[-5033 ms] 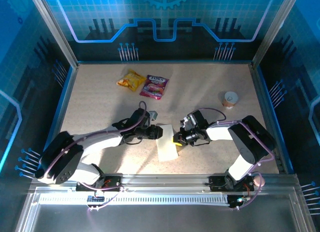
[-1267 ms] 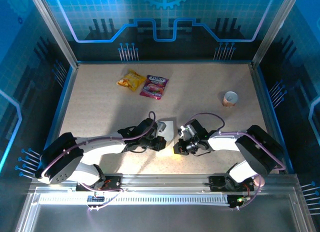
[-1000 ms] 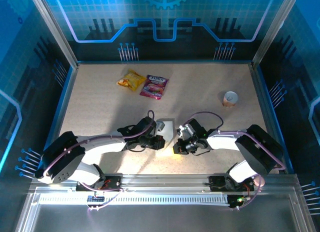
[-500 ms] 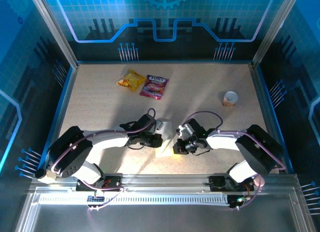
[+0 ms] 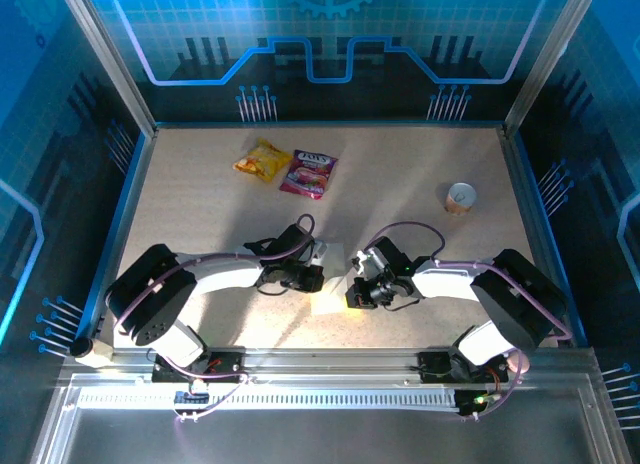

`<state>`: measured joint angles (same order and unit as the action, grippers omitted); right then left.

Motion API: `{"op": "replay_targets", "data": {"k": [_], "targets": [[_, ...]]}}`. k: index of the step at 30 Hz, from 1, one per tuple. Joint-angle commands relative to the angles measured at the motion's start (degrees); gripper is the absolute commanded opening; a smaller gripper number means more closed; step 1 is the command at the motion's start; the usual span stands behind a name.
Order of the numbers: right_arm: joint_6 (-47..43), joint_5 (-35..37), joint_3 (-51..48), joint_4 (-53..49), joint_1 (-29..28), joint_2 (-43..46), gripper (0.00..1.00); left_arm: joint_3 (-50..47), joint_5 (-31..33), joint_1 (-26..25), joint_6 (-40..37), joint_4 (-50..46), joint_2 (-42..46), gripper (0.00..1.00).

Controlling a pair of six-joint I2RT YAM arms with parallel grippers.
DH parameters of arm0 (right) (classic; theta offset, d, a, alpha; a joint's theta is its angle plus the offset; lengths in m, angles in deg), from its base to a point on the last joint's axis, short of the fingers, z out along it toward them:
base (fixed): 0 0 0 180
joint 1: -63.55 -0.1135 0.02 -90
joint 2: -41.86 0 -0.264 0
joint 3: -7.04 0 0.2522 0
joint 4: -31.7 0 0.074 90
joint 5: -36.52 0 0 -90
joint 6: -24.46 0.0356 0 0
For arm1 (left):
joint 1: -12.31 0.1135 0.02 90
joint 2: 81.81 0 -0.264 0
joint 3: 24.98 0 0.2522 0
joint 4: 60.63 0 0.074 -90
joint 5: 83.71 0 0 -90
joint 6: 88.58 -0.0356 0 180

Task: Fold a paper plane with a square sheet of paper (fold left side to right side)

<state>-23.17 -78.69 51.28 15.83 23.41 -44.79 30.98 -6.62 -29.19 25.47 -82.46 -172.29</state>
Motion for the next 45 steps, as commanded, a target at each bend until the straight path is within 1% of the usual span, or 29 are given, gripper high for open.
{"op": "replay_targets", "data": {"k": [1,16,45], "targets": [[-0.97,4.36,-0.51,-5.45,-0.99,-1.82,0.0,1.49,0.32,0.59,-1.64,-2.29,-0.67,0.0],[-1.06,4.42,-0.43,-5.63,-0.99,-2.15,0.0,1.31,1.99,1.42,-2.17,-2.95,0.28,0.0],[-1.32,4.73,-0.07,-6.39,-0.97,-2.35,0.0,2.59,3.84,1.68,-3.16,-3.26,-1.89,0.0]]}}
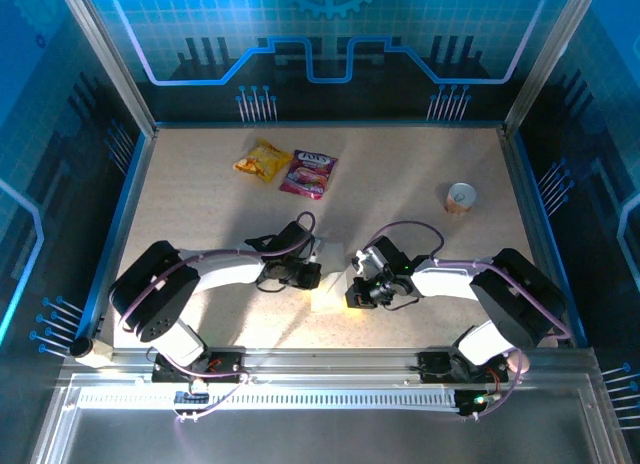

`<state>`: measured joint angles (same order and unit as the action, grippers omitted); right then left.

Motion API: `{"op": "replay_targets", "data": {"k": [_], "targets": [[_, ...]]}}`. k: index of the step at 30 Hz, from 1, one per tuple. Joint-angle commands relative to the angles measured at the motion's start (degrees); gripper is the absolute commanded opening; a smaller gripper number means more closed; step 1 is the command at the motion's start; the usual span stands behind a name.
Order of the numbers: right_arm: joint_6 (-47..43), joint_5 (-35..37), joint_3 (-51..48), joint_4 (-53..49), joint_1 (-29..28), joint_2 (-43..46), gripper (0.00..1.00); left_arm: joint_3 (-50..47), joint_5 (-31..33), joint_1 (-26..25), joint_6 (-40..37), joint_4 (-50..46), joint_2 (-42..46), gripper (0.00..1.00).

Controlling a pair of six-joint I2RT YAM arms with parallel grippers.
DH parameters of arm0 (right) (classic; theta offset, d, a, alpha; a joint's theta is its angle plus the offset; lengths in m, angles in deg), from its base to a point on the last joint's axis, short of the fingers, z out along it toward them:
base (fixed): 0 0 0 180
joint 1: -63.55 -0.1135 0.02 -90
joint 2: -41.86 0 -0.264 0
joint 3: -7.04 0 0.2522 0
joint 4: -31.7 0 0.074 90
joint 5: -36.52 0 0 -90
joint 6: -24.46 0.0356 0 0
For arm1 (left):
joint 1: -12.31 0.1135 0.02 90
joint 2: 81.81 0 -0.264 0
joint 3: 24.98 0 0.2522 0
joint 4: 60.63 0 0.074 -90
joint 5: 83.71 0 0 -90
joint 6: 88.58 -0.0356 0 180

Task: Fold a paper plane with a square sheet of paper (fold left side to right side)

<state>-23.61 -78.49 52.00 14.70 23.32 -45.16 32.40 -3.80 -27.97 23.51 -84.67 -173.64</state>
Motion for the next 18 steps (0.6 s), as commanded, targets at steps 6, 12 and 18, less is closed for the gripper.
{"op": "replay_targets", "data": {"k": [6,12,18], "targets": [[-0.85,4.53,-0.79,-5.28,-0.91,-1.91,0.0,1.16,0.8,0.46,-1.12,-0.88,-1.1,0.0],[-0.89,4.62,-0.8,-5.28,-0.91,-1.89,0.0,0.17,0.2,0.46,-0.65,-0.01,-1.68,0.0],[-1.07,3.95,-0.23,-5.6,-0.92,-1.43,0.0,-0.55,-0.01,0.37,-0.47,0.53,-3.22,0.0]]}}
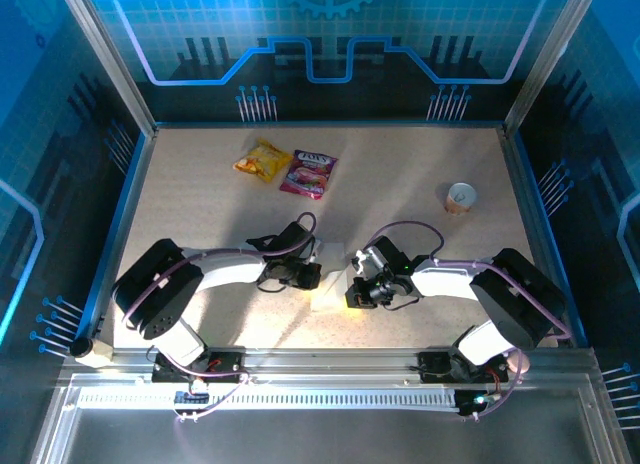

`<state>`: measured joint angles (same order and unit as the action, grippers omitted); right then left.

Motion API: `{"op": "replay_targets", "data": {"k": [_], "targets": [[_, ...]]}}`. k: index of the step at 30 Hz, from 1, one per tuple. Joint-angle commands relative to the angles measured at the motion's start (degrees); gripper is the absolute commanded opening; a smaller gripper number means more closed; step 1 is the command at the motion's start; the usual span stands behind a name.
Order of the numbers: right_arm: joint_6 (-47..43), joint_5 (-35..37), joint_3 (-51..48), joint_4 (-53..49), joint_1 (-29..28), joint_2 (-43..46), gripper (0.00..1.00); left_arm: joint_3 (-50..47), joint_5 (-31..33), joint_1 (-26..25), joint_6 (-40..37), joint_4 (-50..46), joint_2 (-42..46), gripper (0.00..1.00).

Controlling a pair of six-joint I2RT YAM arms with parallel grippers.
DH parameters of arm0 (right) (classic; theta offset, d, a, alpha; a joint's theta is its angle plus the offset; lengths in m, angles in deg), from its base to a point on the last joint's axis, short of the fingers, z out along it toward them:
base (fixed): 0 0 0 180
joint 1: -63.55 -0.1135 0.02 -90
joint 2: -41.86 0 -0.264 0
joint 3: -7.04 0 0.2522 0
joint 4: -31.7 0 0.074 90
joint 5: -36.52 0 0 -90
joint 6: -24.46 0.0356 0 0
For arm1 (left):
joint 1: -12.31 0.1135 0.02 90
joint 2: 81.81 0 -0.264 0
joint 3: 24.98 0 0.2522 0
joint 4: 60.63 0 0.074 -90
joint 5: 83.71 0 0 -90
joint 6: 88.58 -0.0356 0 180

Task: Fold a paper plane with a square sheet of paper (fold left side to right side)

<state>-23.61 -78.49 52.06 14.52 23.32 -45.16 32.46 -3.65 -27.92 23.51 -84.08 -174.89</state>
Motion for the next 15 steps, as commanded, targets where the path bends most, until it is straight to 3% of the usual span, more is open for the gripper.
{"op": "replay_targets", "data": {"k": [1,10,15], "targets": [[-1.13,3.71,-0.07,-5.62,-0.91,-1.09,0.0,-0.79,-0.11,0.37,-0.44,0.1,-2.15,0.0],[1.4,0.97,0.81,-2.0,-0.71,8.65,0.0,-2.37,-0.42,0.11,0.07,1.26,-1.32,0.0],[5.46,-0.4,1.07,6.68,-0.96,6.48,0.0,-2.47,-0.32,-0.03,0.14,1.38,-1.09,0.0]]}}
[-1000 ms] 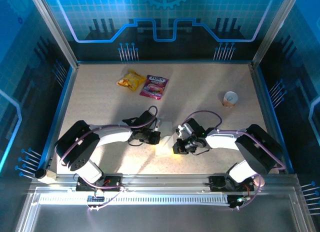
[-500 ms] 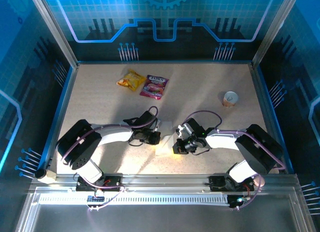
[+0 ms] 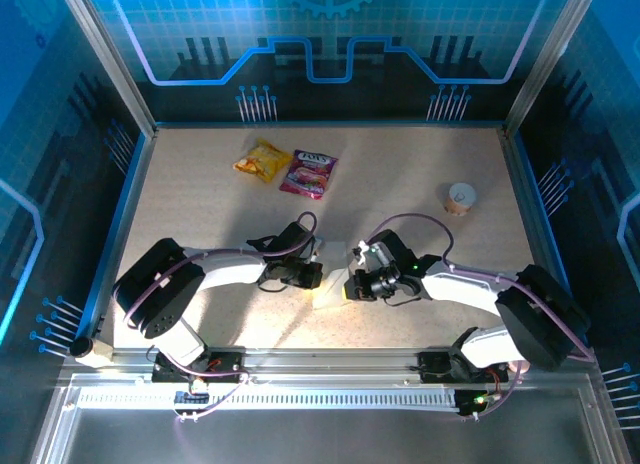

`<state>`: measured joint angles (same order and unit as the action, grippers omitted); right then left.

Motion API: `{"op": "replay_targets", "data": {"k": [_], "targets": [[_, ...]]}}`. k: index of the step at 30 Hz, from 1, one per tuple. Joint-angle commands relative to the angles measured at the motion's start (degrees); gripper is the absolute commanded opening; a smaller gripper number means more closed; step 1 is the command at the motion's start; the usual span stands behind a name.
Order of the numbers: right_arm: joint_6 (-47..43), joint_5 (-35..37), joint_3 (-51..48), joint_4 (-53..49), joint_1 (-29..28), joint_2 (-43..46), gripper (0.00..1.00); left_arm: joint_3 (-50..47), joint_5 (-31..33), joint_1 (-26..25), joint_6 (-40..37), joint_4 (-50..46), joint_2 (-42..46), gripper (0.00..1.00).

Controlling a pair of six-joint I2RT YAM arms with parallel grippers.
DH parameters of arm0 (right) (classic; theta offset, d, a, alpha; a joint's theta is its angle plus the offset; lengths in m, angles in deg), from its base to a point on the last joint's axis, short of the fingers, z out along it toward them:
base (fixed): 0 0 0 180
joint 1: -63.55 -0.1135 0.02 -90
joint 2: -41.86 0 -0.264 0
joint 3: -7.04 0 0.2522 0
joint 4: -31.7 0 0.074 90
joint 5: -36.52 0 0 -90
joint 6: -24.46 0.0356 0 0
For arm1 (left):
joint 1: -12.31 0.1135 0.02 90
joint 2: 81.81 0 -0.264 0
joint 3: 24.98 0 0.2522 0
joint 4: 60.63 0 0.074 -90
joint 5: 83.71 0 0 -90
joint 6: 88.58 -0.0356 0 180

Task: Fold a paper plane with a square sheet of paper (fold left side to right side)

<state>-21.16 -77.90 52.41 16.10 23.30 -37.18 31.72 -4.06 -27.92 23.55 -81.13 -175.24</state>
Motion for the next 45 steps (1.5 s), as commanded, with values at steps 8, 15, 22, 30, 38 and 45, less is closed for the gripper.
{"op": "replay_targets", "data": {"k": [8,15,22,30,38,45], "targets": [[4.84,-1.56,4.65,11.1,-2.35,-8.68,0.0,-1.54,0.29,-0.36,0.03,-1.78,-0.64,0.0],[4.74,-1.11,6.09,12.05,-2.8,-12.17,0.0,-1.36,0.37,-0.52,0.11,-1.78,-0.65,0.0],[3.71,-0.37,6.7,10.93,-2.81,-15.24,0.0,-1.1,0.53,-0.64,-0.09,-2.18,-0.88,0.0],[2.9,0.75,6.04,8.84,-3.1,-16.78,0.0,-1.16,0.89,-0.64,-0.16,-1.87,-0.87,0.0],[2.47,1.81,5.84,7.09,-3.62,-18.13,0.0,-1.45,1.08,-0.64,0.19,-1.48,-0.64,0.01],[3.4,2.43,4.41,6.21,-3.7,-19.06,0.0,-0.72,1.72,-0.27,1.16,-1.84,4.28,0.16]]}}
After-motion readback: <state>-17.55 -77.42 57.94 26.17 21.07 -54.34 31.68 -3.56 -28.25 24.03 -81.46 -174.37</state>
